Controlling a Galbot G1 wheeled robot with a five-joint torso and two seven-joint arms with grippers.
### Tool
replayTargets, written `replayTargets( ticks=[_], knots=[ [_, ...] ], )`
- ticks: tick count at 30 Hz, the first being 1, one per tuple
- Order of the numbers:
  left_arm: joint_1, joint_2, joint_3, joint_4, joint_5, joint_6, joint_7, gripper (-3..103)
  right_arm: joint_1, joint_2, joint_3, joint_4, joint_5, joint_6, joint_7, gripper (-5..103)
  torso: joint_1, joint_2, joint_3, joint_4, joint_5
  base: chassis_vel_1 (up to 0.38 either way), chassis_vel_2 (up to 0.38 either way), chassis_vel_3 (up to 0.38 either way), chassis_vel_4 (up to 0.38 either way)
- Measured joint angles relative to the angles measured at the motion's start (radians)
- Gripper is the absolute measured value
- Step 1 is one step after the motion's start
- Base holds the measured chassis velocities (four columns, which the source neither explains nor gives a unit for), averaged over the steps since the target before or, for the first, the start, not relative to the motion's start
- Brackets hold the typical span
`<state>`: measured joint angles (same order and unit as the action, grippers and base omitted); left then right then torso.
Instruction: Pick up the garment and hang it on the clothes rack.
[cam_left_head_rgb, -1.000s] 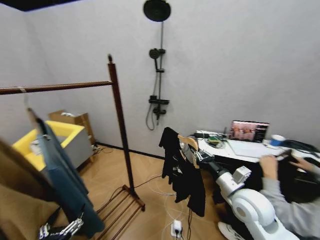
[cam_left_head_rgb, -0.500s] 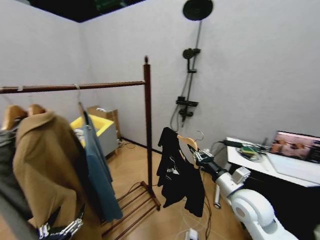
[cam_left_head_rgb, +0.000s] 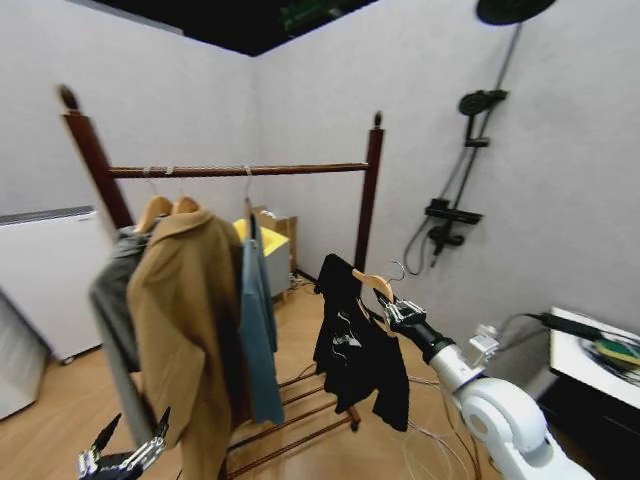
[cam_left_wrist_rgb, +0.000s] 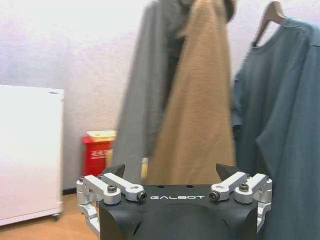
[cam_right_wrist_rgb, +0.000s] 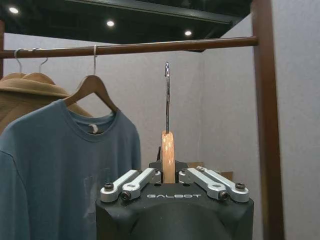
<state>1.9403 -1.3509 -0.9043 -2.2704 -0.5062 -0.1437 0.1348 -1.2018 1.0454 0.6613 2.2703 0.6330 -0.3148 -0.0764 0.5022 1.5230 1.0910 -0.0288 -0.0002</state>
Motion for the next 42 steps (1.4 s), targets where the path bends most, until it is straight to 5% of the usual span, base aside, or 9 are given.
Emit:
replayTargets(
  ticks=[30, 36, 42],
  knots=[
    [0.0, 0.0, 0.0, 0.0, 0.0, 0.0, 0.0, 100, -0.001, 0.016, 0.026, -0.022, -0.049, 0.016, 0.024, 10, 0.0, 0.0, 0.0, 0.0001, 0.0002, 0.03, 0.092, 0.093, 0.027],
    [0.0, 0.0, 0.0, 0.0, 0.0, 0.0, 0.0, 100, -0.001, 0.015, 0.072, 0.007, -0.088, -0.051, 0.096, 10, 0.0, 0.0, 0.0, -0.0002, 0.0001, -0.034, 0.039, 0.042, -0.033],
    [0.0, 0.0, 0.0, 0.0, 0.0, 0.0, 0.0, 100, 0.163, -0.076, 0.052, -0.052, -0.035, -0.162, 0.194, 10, -0.001, 0.0, 0.0, -0.0001, 0.0002, 0.017, -0.01, -0.015, 0.007]
  ],
)
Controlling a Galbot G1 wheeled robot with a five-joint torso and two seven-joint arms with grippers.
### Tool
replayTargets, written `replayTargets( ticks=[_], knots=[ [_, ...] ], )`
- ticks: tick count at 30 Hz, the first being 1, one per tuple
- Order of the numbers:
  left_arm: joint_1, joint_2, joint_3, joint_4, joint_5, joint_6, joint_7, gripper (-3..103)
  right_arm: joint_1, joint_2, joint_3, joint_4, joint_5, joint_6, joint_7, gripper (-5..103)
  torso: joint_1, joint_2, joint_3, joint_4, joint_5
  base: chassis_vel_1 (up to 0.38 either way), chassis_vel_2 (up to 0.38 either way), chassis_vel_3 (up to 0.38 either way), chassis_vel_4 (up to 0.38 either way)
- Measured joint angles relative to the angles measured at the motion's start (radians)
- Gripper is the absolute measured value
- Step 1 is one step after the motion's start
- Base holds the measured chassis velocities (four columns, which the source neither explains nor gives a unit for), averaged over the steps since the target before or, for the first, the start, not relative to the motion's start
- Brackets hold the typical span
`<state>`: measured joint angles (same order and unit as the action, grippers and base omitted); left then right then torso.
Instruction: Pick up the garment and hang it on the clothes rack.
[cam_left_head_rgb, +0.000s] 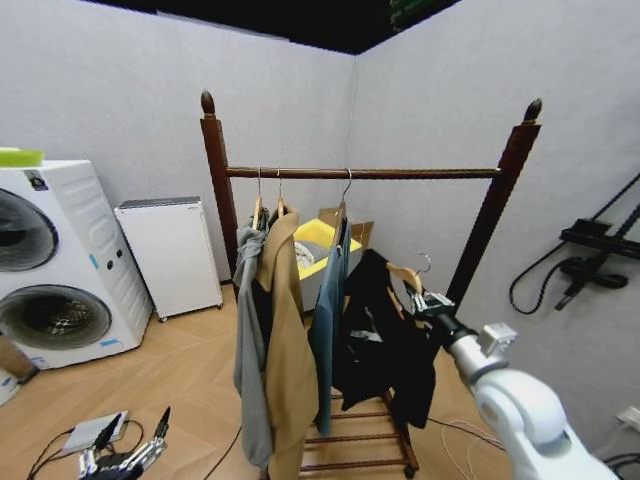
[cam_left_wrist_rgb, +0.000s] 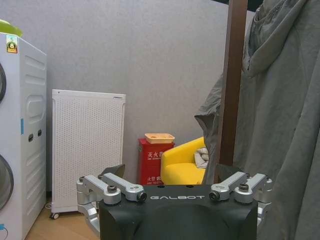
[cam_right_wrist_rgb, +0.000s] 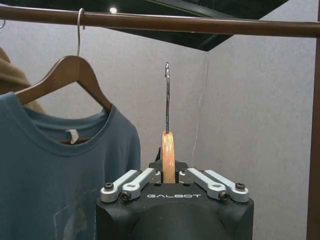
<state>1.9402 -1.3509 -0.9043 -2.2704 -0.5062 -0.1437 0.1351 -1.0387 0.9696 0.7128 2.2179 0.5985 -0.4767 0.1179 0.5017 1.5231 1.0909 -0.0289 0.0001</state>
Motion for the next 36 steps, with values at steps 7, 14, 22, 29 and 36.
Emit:
replayTargets(
  ticks=[7, 14, 22, 29, 36],
  knots=[
    [0.0, 0.0, 0.0, 0.0, 0.0, 0.0, 0.0, 100, 0.212, -0.068, -0.057, -0.033, 0.099, -0.173, 0.055, 10, 0.001, 0.0, 0.0, 0.0003, 0.0001, 0.0, 0.0, 0.0, 0.0],
    [0.0, 0.0, 0.0, 0.0, 0.0, 0.0, 0.0, 100, 0.464, -0.115, -0.17, -0.109, 0.218, -0.253, 0.078, 10, 0.001, 0.0, 0.0, 0.0002, -0.0002, 0.0, 0.0, 0.0, 0.0],
    [0.0, 0.0, 0.0, 0.0, 0.0, 0.0, 0.0, 100, 0.724, -0.098, -0.338, -0.252, 0.248, -0.266, 0.126, 10, 0.001, 0.0, 0.0, 0.0005, -0.0002, 0.0, 0.0, 0.0, 0.0],
    [0.0, 0.0, 0.0, 0.0, 0.0, 0.0, 0.0, 100, 0.823, -0.099, -0.404, -0.298, 0.246, -0.265, 0.127, 10, 0.001, 0.0, 0.0, -0.0001, -0.0001, 0.0, 0.0, 0.0, 0.0],
    [0.0, 0.0, 0.0, 0.0, 0.0, 0.0, 0.0, 100, 0.875, -0.09, -0.482, -0.356, 0.262, -0.263, 0.133, 10, 0.001, 0.0, 0.0, 0.0002, 0.0, 0.0, 0.0, 0.0, 0.0]
  ],
)
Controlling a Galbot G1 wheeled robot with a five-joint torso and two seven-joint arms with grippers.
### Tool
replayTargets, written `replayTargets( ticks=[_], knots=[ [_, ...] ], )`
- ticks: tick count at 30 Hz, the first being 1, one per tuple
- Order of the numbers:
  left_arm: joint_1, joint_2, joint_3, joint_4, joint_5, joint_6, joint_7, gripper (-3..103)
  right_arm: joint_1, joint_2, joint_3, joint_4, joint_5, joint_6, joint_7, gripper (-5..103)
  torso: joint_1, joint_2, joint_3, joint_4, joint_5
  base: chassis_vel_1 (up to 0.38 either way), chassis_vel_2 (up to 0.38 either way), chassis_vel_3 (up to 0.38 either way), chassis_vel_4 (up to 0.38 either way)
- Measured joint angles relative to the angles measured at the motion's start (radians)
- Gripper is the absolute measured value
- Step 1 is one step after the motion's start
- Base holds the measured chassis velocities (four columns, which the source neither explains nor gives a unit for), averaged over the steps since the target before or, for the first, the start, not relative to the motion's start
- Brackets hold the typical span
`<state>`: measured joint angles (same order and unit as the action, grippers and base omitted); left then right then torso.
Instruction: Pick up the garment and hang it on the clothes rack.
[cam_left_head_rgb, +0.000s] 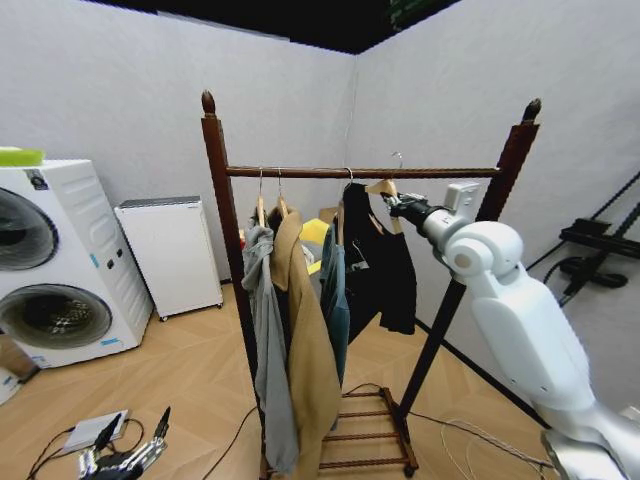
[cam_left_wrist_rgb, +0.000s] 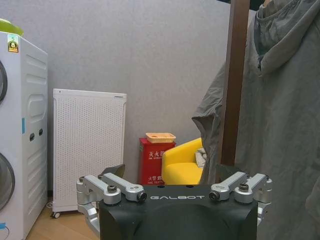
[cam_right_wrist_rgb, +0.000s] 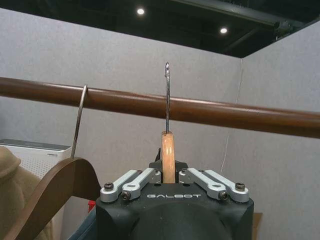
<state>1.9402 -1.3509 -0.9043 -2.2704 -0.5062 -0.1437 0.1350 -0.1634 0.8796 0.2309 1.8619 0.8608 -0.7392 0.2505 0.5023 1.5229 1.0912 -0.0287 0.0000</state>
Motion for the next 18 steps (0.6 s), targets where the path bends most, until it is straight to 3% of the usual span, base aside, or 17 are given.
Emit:
replayTargets(
  ticks=[18],
  knots=[
    [0.0, 0.0, 0.0, 0.0, 0.0, 0.0, 0.0, 100, 0.031, 0.038, -0.042, -0.11, -0.005, 0.006, -0.033, 10, 0.0, 0.0, 0.0, 0.0, -0.0002, 0.0, 0.0, 0.0, 0.0]
  ],
)
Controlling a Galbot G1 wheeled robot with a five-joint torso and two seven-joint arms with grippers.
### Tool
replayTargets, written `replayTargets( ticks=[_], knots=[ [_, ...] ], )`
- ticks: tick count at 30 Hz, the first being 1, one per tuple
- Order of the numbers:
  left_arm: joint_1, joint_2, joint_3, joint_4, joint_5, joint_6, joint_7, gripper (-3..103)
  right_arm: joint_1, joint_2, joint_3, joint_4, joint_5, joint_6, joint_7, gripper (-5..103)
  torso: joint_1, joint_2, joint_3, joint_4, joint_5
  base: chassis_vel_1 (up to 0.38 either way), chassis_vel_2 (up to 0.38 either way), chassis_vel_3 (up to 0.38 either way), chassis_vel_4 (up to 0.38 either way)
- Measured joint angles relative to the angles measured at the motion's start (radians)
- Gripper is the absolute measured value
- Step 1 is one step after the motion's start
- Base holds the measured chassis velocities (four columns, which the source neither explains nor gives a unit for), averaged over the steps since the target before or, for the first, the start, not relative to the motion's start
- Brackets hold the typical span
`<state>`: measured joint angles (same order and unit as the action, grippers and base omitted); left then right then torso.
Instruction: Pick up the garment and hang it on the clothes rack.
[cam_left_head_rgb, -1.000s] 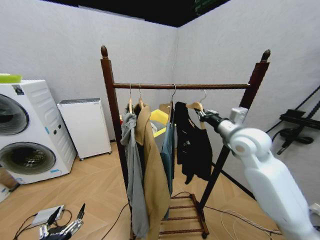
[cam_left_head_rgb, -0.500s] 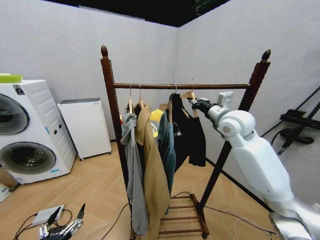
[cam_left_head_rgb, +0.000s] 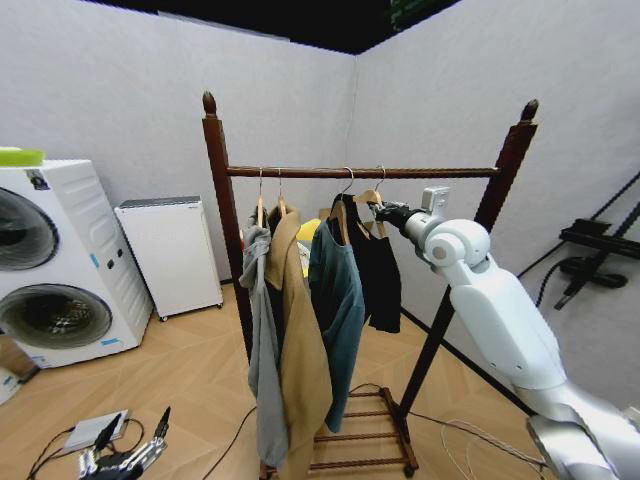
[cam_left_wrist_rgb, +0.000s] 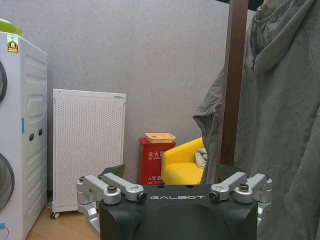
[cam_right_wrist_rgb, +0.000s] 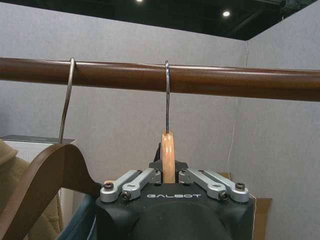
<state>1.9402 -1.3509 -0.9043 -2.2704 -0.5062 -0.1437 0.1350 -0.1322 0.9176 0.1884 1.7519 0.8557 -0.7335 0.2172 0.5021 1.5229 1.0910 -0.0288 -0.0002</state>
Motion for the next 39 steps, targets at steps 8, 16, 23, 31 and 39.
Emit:
replayTargets(
  ticks=[8, 16, 23, 31, 39],
  knots=[
    [0.0, 0.0, 0.0, 0.0, 0.0, 0.0, 0.0, 100, -0.067, -0.023, 0.051, 0.089, 0.035, -0.001, 0.002, 33, 0.0, 0.0, 0.0, 0.0001, 0.0, 0.0, 0.0, 0.0, 0.0],
    [0.0, 0.0, 0.0, 0.0, 0.0, 0.0, 0.0, 100, -0.305, -0.082, 0.196, 0.295, 0.095, 0.038, 0.049, 60, 0.0, 0.0, 0.0, -0.0003, 0.0007, 0.0, 0.0, 0.0, 0.0],
    [0.0, 0.0, 0.0, 0.0, 0.0, 0.0, 0.0, 100, -0.578, -0.078, 0.351, 0.477, 0.092, 0.078, 0.133, 82, 0.0, 0.0, 0.0, 0.0, 0.0, 0.0, 0.0, 0.0, 0.0],
    [0.0, 0.0, 0.0, 0.0, 0.0, 0.0, 0.0, 100, -0.871, 0.002, 0.523, 0.583, 0.057, 0.071, 0.173, 100, 0.0, 0.0, 0.0, 0.0001, 0.0001, 0.0, 0.0, 0.0, 0.0],
    [0.0, 0.0, 0.0, 0.0, 0.0, 0.0, 0.001, 100, -1.177, 0.156, 0.641, 0.685, -0.052, 0.106, 0.115, 100, 0.0, 0.0, 0.0, -0.0002, 0.0002, 0.0, 0.0, 0.0, 0.0]
  ],
)
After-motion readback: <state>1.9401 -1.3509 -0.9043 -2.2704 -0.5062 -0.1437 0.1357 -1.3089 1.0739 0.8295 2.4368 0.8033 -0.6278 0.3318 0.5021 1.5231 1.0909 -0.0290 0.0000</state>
